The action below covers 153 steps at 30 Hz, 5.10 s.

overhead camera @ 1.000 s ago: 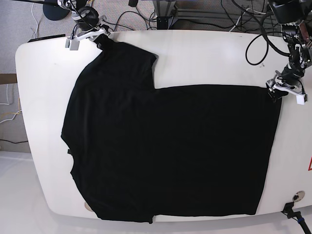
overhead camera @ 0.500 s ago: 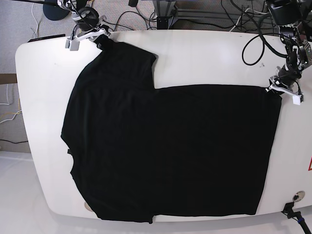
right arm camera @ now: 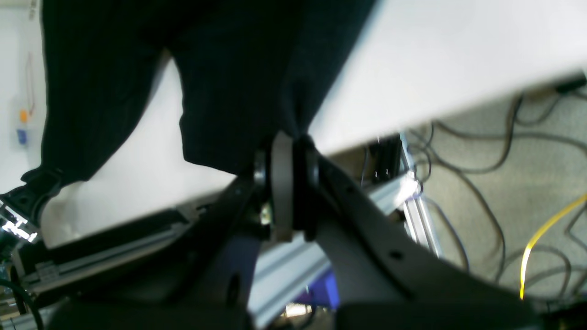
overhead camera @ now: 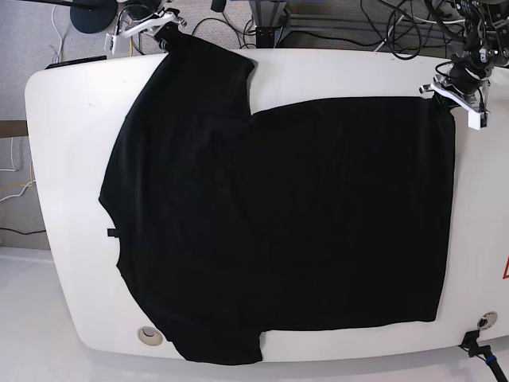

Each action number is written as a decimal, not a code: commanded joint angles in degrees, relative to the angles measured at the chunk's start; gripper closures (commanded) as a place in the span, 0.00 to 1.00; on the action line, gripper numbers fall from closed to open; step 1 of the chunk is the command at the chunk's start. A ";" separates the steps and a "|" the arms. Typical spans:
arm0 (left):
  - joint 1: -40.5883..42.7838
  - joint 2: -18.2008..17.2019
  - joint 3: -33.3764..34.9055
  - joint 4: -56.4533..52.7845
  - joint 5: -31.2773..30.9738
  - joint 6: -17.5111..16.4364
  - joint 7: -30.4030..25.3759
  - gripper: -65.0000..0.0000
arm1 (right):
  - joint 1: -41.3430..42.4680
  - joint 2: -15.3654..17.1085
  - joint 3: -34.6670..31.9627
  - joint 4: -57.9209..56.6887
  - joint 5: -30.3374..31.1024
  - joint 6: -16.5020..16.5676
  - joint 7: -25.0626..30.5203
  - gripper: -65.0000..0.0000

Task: Fold the T-shirt properly
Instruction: 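Drag the grasped shoulders with both grippers to straighten the shirt, then pull the shirt with both grippers toward the robot, flattening it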

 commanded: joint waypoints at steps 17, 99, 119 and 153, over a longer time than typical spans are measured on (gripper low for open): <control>-6.12 1.53 -1.46 12.50 -0.77 -0.39 -0.94 1.00 | 8.73 0.45 5.01 2.76 0.80 10.37 0.35 1.00; -16.58 -11.57 3.03 -1.83 7.14 -0.39 -8.94 0.55 | 54.53 8.89 6.50 -36.89 -43.15 16.17 -1.23 0.22; -16.94 -11.75 3.03 -11.15 7.23 -0.30 -8.76 0.36 | 53.30 4.93 6.42 -39.61 -43.15 16.26 -0.79 1.00; -17.38 -13.86 13.49 -22.05 7.14 -0.30 -8.94 1.00 | 38.44 2.47 6.42 -23.96 -43.15 17.40 -1.05 1.00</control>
